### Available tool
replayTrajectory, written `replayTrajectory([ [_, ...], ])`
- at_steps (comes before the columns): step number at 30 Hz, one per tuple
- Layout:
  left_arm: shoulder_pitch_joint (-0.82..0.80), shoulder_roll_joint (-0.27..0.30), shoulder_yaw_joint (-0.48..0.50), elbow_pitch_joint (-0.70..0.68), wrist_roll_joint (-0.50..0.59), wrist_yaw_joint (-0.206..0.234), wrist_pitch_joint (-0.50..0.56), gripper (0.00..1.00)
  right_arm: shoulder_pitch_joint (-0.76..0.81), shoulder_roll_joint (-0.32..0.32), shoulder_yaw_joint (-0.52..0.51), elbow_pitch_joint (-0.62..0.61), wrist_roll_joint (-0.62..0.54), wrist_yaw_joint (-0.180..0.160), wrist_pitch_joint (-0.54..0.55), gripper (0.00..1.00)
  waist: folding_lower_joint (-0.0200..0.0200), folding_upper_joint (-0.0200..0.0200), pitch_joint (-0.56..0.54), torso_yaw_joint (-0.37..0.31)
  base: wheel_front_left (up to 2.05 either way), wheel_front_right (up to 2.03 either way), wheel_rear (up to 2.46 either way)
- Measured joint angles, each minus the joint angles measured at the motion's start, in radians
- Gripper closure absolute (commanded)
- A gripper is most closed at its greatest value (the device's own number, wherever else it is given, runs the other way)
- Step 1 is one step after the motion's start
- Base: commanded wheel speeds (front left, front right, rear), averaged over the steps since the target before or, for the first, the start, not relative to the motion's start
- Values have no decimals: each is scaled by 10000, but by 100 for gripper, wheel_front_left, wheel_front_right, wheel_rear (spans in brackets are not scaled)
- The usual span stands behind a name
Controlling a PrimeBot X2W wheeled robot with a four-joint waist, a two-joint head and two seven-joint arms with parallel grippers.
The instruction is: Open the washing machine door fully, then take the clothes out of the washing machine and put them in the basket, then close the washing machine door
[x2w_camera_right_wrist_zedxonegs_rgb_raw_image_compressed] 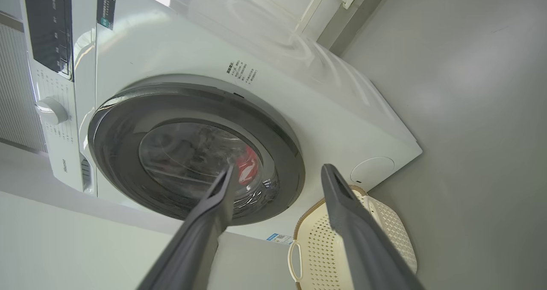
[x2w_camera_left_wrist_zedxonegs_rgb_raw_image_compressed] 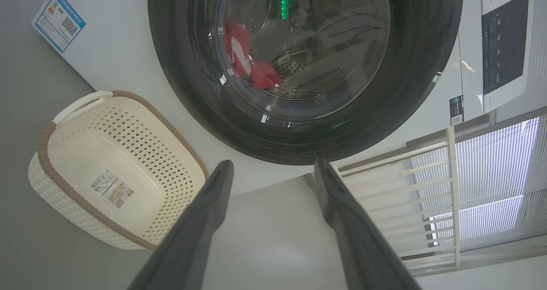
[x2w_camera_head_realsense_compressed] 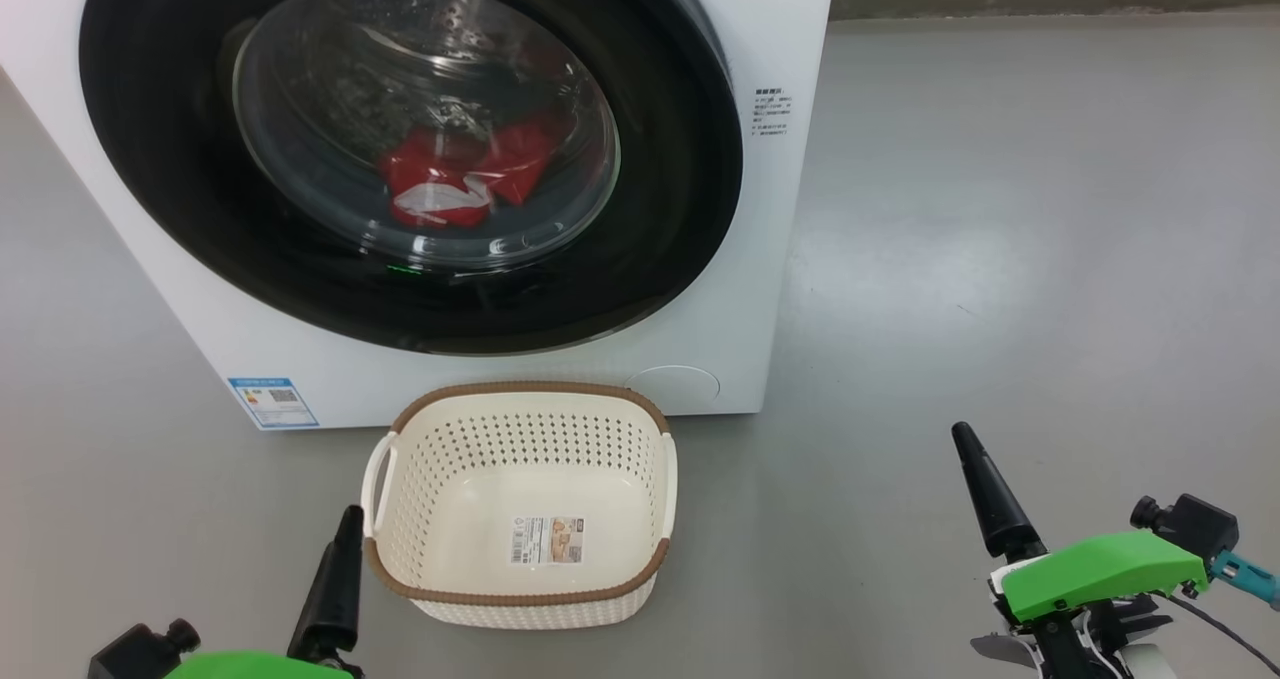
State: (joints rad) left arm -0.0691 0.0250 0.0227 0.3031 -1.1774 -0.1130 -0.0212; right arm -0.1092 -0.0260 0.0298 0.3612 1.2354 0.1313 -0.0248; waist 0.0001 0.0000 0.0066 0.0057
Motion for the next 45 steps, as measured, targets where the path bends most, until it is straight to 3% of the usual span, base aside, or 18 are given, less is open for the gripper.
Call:
replayTrajectory([
  [28, -244, 4, -372, -328, 3737, 692, -802, 0, -646, -46, 483, -23, -3950, 0, -792, 0, 0, 0, 119, -34, 0, 0, 0],
  [45, -595, 10, -617, -297, 5825, 857, -1317, 0, -1057, -82, 777, -167, -5985, 0, -1292, 0, -1, 0, 192, -27, 0, 0, 0],
])
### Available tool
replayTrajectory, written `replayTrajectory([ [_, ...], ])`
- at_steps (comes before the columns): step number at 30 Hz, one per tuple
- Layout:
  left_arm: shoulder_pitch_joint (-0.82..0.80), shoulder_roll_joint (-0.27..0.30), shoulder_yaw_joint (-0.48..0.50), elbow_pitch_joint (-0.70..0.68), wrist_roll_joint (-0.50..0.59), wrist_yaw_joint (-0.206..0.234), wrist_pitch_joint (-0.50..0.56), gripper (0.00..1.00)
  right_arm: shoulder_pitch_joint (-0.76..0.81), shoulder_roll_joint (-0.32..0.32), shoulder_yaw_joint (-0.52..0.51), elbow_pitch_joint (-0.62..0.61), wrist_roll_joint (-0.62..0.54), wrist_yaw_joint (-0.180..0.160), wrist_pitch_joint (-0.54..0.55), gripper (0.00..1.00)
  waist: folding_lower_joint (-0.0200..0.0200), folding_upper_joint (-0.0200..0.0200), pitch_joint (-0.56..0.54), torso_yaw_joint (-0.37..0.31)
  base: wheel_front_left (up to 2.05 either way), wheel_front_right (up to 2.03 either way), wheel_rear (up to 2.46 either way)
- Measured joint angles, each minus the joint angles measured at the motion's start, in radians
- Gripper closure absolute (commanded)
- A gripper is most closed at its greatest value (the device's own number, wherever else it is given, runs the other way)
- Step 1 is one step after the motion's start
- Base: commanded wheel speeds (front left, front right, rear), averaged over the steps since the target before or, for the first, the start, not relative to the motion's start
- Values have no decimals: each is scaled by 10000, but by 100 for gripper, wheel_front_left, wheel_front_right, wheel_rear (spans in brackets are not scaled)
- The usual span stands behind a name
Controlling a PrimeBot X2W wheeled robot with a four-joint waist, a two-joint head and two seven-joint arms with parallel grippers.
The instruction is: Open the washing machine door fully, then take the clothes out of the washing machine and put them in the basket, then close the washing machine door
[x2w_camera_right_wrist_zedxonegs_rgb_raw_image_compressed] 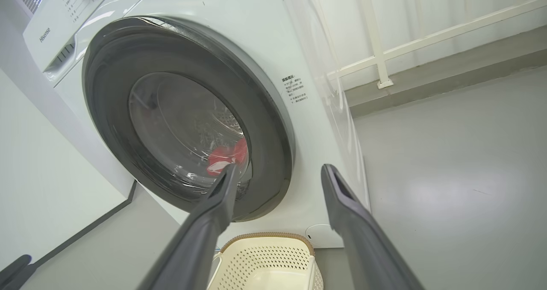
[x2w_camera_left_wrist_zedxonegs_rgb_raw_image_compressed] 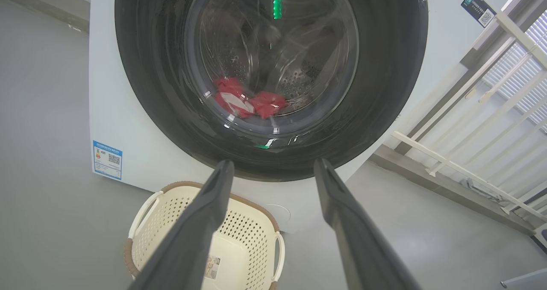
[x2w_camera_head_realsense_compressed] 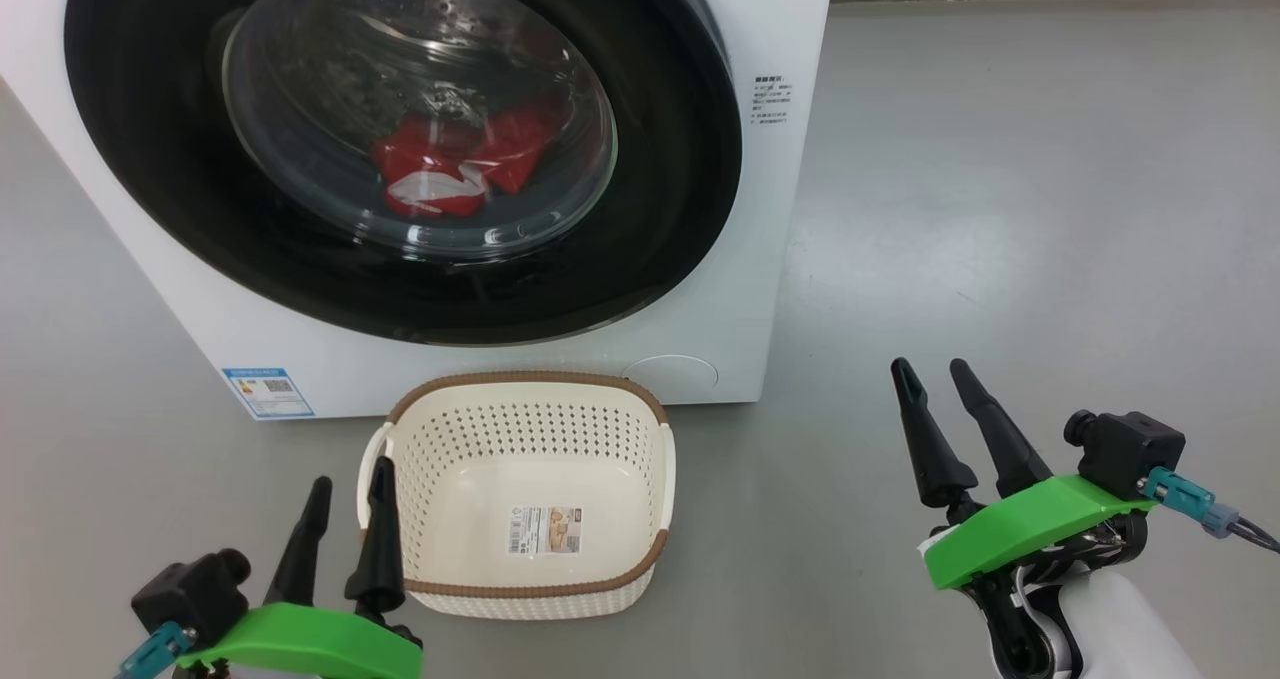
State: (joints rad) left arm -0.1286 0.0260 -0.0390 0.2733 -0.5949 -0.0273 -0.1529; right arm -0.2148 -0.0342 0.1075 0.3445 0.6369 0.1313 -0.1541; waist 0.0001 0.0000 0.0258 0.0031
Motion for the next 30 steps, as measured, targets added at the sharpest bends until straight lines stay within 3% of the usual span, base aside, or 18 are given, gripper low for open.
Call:
replayTrajectory([
  [30, -219, 33, -263, 33, 3287, 368, -813, 0, -383, -134, -29, 437, -3382, 0, -826, 0, 0, 0, -191, 51, 0, 0, 0],
])
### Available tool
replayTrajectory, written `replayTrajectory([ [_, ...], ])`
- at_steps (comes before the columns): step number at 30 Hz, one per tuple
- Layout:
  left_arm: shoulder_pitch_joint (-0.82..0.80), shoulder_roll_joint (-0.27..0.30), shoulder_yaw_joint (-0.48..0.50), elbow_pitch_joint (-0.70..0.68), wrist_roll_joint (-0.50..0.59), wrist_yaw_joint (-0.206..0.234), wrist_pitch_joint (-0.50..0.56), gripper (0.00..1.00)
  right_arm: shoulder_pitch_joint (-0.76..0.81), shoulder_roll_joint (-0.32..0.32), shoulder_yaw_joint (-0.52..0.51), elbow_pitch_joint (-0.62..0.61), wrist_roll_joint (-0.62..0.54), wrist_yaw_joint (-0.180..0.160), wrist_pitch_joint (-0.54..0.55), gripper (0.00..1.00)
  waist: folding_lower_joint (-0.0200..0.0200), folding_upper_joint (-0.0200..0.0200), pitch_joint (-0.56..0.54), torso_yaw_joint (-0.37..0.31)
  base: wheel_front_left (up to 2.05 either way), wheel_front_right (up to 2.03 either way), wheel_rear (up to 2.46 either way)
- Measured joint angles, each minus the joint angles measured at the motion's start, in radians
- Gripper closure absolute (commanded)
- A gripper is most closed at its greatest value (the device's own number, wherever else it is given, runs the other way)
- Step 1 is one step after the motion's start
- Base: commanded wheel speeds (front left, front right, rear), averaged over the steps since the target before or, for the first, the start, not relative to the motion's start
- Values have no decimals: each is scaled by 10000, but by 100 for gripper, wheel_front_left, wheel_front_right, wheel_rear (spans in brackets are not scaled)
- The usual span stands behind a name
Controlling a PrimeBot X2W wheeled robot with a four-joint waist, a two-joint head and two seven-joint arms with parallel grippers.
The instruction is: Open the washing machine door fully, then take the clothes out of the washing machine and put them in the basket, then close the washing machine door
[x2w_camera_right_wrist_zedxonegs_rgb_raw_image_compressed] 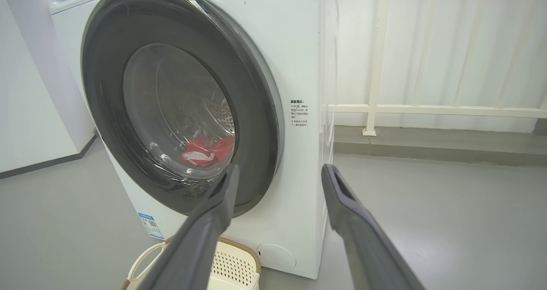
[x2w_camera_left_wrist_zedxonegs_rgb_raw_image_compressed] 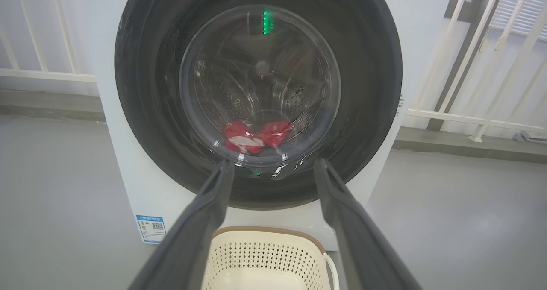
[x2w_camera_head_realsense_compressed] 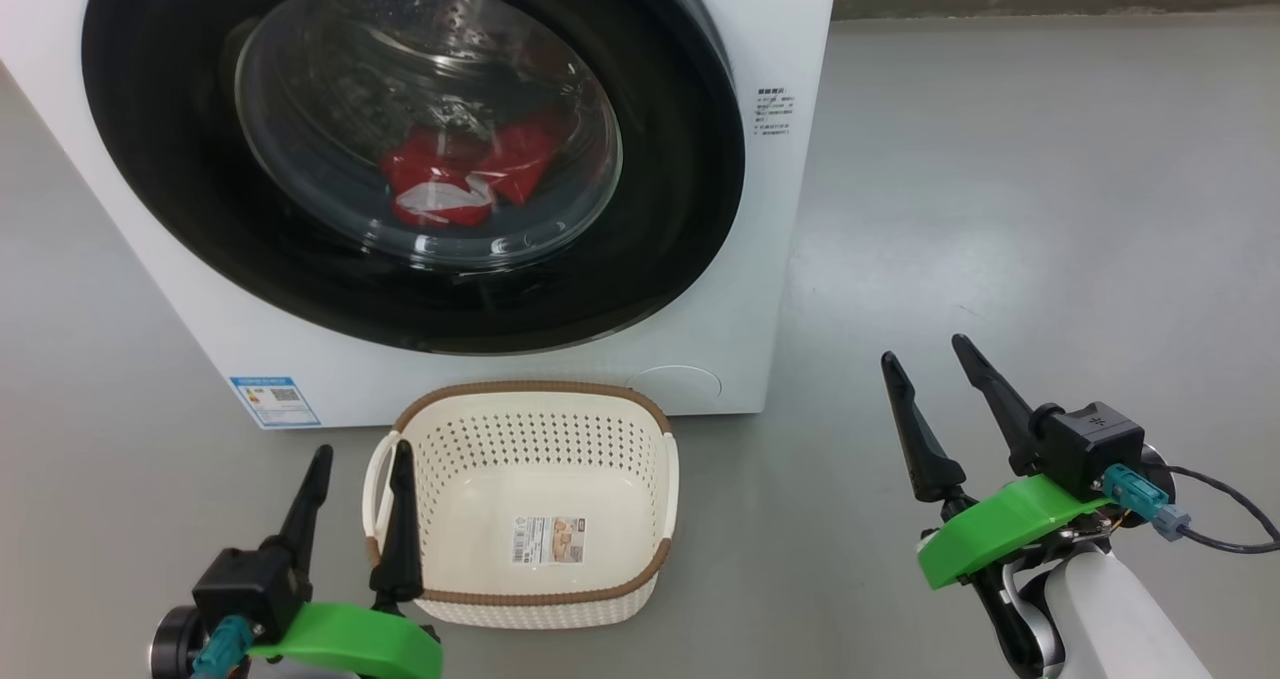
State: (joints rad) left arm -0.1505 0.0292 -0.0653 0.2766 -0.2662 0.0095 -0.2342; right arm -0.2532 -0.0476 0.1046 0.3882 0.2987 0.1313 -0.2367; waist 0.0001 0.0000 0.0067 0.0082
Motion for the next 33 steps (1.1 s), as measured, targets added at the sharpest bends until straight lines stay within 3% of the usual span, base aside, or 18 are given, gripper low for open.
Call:
replayTrajectory([
  [6, -24, 36, -6, 2, 571, 65, -153, 0, -80, -35, 2, 148, -472, 0, -113, 0, 0, 0, -23, 3, 0, 0, 0],
  [28, -23, 42, 0, -6, 552, 77, -153, 0, -187, -40, -38, 291, -558, 2, -113, 0, -1, 0, -1, 13, 0, 0, 0],
  [29, -23, 42, -6, -29, 552, 77, -153, 0, -187, -40, -52, 290, -562, 0, -113, 18, 0, 0, 20, 34, 0, 0, 0],
  [30, -23, 44, -12, -56, 552, 77, -153, 0, -187, -42, -71, 288, -596, 0, -113, 18, 0, 0, 49, 53, 0, 0, 0],
  [31, -23, 46, -21, -90, 552, 77, -153, 0, -190, -42, -82, 284, -631, 0, -115, 55, 0, 0, 94, 73, 0, 0, 0],
  [32, -23, 46, -36, -100, 548, 77, -153, 0, -195, -40, -104, 284, -631, 0, -115, 69, 0, 0, 142, 96, 0, 0, 0],
  [33, -24, 46, -50, -102, 481, 75, -153, 0, -203, -40, -136, 288, -631, 0, -115, 99, 0, 0, 189, 123, 0, 0, 0],
])
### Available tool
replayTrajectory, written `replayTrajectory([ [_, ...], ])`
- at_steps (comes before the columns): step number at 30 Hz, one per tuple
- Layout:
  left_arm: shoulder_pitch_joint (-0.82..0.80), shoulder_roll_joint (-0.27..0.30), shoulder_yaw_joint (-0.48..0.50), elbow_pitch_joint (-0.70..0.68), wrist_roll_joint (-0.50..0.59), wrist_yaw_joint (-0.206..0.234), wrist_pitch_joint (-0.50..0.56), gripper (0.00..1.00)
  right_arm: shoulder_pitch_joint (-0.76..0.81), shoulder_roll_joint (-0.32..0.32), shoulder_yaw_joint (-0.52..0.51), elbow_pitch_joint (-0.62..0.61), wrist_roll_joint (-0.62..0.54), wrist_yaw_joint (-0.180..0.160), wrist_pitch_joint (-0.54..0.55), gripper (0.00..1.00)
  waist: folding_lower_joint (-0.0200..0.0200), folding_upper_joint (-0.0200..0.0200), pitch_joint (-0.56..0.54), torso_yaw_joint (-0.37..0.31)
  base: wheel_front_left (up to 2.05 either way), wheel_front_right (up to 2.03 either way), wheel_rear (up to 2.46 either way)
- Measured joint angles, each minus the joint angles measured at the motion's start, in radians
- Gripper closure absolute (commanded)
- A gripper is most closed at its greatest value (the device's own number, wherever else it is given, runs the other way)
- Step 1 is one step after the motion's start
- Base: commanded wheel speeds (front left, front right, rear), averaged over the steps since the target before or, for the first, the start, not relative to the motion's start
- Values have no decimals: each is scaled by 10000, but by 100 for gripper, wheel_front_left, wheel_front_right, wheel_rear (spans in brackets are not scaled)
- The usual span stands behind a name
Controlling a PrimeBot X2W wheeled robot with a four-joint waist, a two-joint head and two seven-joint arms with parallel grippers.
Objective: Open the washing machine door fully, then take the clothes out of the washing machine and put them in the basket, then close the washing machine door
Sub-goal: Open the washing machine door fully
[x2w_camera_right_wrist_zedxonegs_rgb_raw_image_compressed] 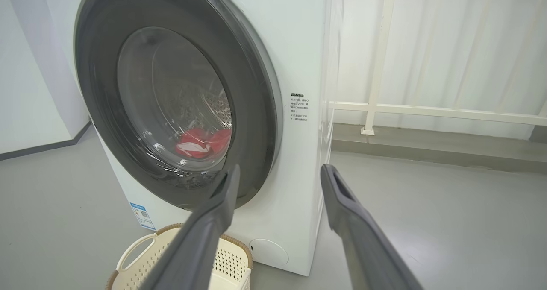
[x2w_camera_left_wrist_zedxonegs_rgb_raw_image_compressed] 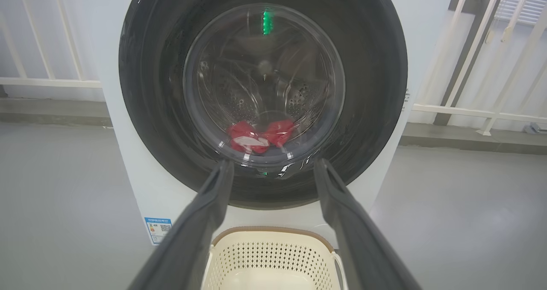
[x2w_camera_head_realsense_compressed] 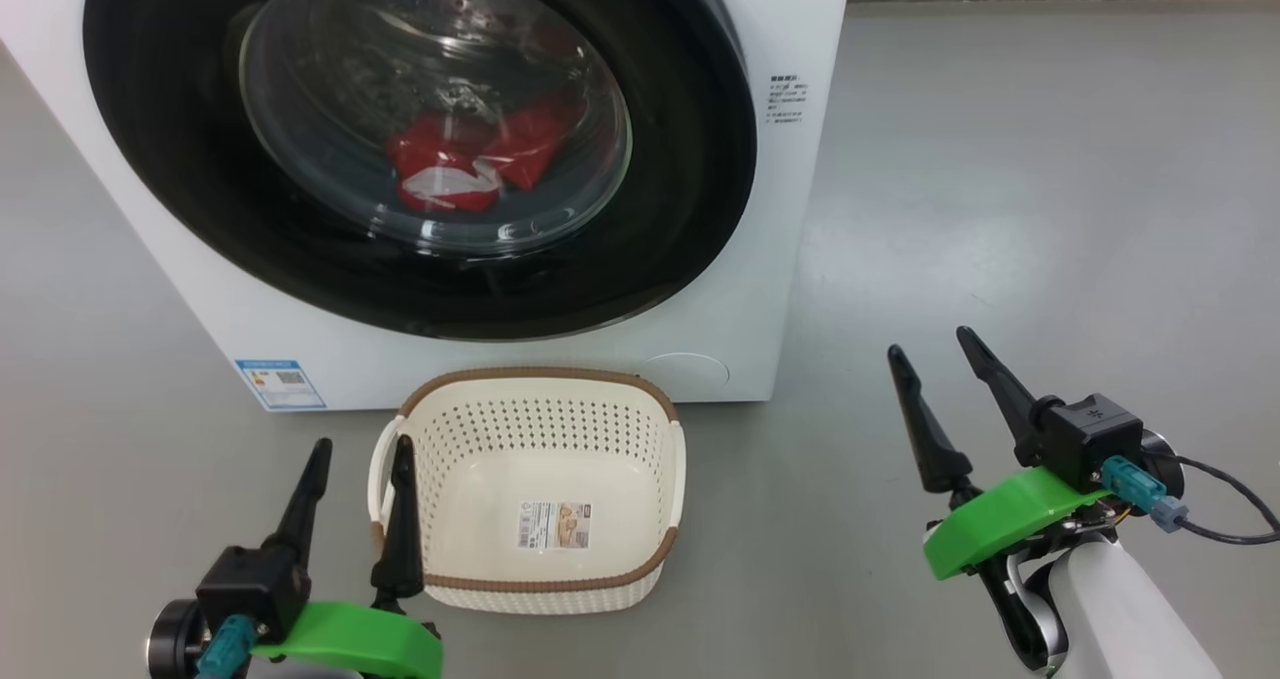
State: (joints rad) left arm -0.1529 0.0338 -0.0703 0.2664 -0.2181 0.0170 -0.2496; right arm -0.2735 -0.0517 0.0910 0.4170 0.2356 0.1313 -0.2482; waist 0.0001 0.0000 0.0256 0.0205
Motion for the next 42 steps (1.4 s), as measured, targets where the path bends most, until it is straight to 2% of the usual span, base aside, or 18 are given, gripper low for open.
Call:
replayTrajectory([
  [7, -95, 19, -268, -393, -38, -2, 0, 0, -628, -12, -215, -31, -13, 2, -2, 100, 0, 0, 396, 188, 0, 0, 0],
  [24, -858, 25, -731, -1735, -29, 4, -2, 0, -3126, -52, -420, 646, 5275, 0, -73, 100, 0, 0, 1909, 589, 0, 0, 0],
  [33, -1262, 23, -913, -2297, -31, 96, -4, 0, -4554, -79, -295, 986, 6813, 0, -48, 100, 0, 0, 2791, 762, 0, 0, 0],
  [42, -1657, 21, -1003, -2531, -65, 174, -73, 0, -5632, -286, -577, 859, 9336, 0, 1714, 100, 0, 0, 3681, 1094, 0, 0, 0],
])
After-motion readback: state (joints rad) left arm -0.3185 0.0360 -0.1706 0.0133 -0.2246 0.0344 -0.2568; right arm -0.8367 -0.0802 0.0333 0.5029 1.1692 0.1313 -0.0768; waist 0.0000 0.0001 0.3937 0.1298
